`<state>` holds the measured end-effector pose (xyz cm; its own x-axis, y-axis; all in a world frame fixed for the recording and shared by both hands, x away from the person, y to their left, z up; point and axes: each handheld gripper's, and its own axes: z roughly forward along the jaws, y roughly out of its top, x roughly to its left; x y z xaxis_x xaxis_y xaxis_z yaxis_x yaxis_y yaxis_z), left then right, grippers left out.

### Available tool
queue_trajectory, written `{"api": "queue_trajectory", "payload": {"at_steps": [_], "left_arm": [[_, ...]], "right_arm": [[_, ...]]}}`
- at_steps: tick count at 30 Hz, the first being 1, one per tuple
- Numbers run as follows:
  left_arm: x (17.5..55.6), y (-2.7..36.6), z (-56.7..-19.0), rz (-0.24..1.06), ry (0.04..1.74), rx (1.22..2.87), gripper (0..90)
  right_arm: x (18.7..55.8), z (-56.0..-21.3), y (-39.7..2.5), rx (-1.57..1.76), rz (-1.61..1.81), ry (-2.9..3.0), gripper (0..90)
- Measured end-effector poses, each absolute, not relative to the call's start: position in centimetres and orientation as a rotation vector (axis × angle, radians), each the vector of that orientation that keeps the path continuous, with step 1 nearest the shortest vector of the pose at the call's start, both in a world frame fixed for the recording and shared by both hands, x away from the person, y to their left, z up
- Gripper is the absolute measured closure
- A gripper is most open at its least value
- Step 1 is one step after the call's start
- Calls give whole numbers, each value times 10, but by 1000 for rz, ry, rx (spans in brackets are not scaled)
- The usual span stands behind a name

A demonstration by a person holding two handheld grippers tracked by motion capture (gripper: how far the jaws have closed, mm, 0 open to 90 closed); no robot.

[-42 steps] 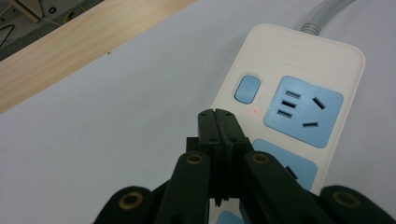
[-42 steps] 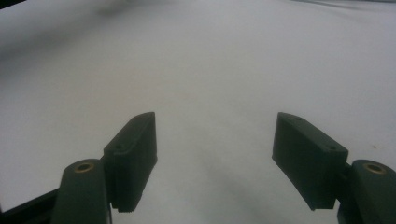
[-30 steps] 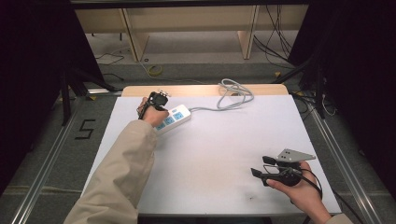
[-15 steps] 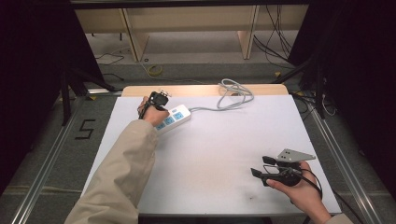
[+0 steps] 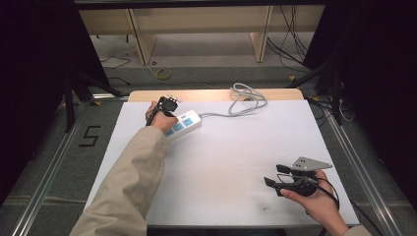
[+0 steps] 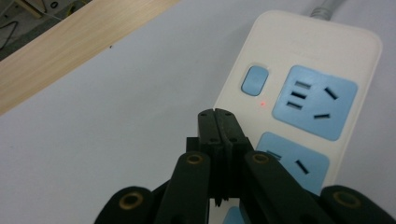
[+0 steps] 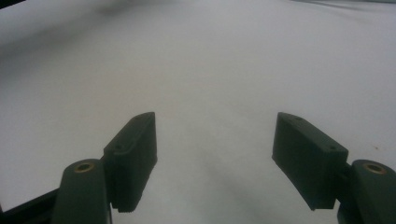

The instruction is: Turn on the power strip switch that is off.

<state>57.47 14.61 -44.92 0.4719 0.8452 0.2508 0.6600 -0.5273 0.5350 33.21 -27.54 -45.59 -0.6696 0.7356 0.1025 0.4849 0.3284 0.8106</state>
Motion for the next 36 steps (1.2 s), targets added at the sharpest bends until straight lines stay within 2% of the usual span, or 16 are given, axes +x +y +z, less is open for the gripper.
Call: {"api": "queue_trajectory", "payload": {"at_steps": [3,12,36], "left_arm": [[575,151,-449,660,1291,2314,900],[575,151,-447,646,1279,2277,900],[575,148,-448,626,1280,2295,900]], "right_arm": [[332,-456,-276,1095,1261,2314,311],[333,-457,-275,1096,1263,2314,311],[333,-457,-275,1094,1260,2315,311]]}}
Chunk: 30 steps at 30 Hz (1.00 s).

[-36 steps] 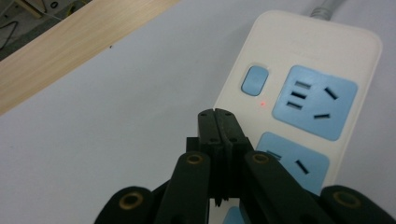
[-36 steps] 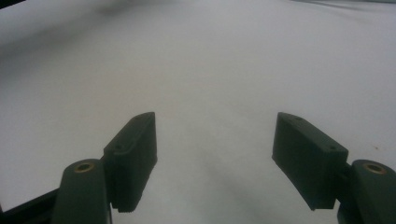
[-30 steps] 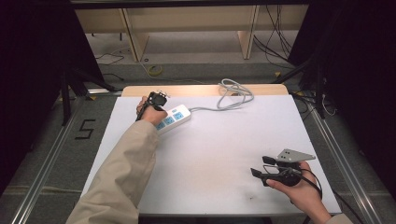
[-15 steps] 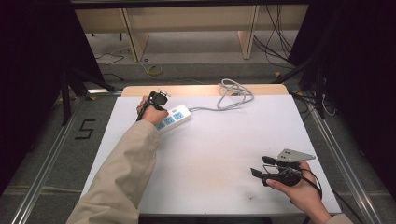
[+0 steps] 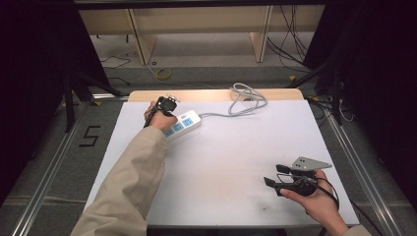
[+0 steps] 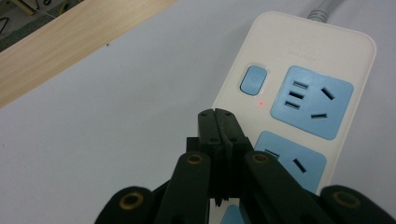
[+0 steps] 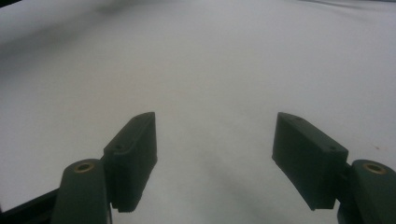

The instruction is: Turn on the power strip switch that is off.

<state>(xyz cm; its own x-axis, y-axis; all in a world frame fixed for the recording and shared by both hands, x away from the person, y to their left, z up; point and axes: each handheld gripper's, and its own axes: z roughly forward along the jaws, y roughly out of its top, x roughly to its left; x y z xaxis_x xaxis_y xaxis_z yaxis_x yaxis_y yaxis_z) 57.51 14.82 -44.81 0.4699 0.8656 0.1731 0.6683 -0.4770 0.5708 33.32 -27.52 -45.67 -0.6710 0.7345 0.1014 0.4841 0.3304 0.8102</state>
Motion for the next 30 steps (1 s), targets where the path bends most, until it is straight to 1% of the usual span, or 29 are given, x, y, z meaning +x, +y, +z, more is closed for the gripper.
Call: {"api": "queue_trajectory", "payload": {"at_steps": [19,24,27,30], "left_arm": [[574,147,-449,616,1258,2322,900],[574,146,-450,622,1247,2367,900],[574,147,-450,612,1254,2348,900],[573,146,-450,634,1232,2373,900]], "right_arm": [[333,-457,-274,1091,1261,2319,311],[333,-457,-274,1092,1262,2319,311],[333,-456,-274,1089,1262,2318,311],[333,-456,-274,1089,1265,2319,311]]}}
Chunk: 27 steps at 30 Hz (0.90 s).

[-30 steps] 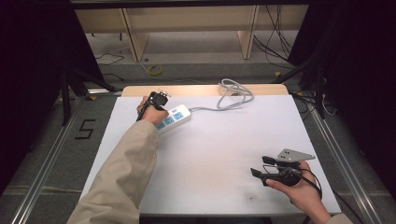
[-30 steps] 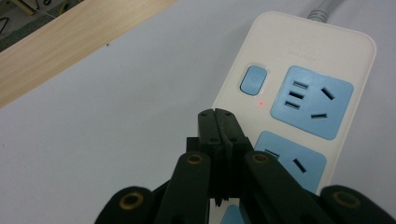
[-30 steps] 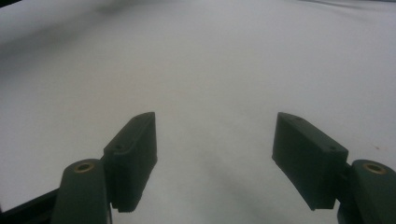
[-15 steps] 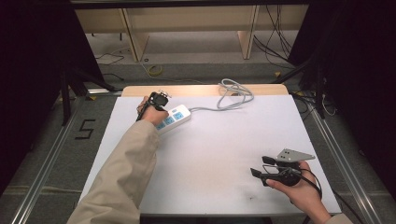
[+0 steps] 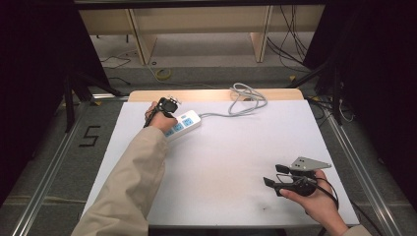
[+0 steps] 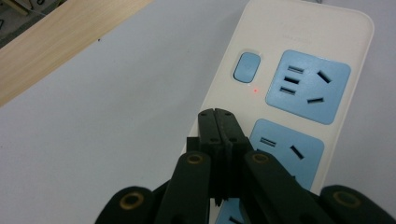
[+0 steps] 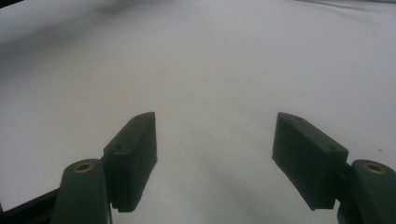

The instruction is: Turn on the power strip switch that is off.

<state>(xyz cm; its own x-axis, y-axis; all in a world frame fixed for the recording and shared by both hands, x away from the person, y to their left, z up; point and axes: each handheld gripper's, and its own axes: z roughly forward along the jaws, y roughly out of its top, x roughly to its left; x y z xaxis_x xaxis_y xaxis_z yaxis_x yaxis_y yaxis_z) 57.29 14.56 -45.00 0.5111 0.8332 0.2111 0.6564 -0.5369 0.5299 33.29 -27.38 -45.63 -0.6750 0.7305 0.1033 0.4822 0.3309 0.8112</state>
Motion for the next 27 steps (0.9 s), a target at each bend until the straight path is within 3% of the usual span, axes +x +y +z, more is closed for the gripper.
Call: {"api": "queue_trajectory", "payload": {"at_steps": [17,27], "left_arm": [[567,149,-440,628,1231,2267,896],[554,153,-424,562,1247,2175,701]], "right_arm": [[333,-456,-274,1090,1263,2315,311],[333,-456,-274,1090,1260,2312,312]]}}
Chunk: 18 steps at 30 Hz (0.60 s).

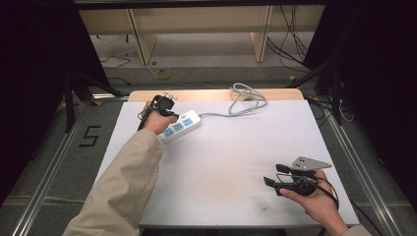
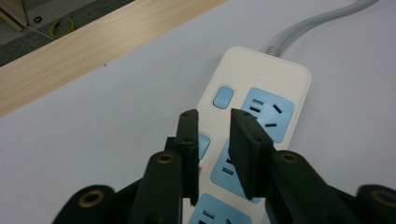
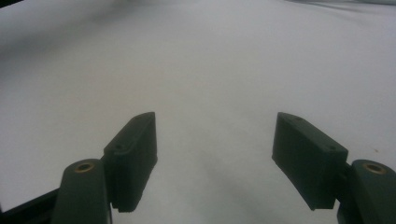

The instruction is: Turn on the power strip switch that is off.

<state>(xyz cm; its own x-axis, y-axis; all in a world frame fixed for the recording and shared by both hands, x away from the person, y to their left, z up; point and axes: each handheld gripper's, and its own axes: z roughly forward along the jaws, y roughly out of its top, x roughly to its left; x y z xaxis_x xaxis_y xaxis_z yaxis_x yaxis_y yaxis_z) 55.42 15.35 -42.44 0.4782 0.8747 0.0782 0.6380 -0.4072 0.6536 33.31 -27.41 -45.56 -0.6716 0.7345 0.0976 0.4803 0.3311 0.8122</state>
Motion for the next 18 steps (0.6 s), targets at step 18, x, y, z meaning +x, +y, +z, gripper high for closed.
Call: {"api": "queue_trajectory", "payload": {"at_steps": [18], "left_arm": [[507,168,-401,379,1189,1996,345]], "right_arm": [[334,-456,-275,1094,1252,2311,311]]}}
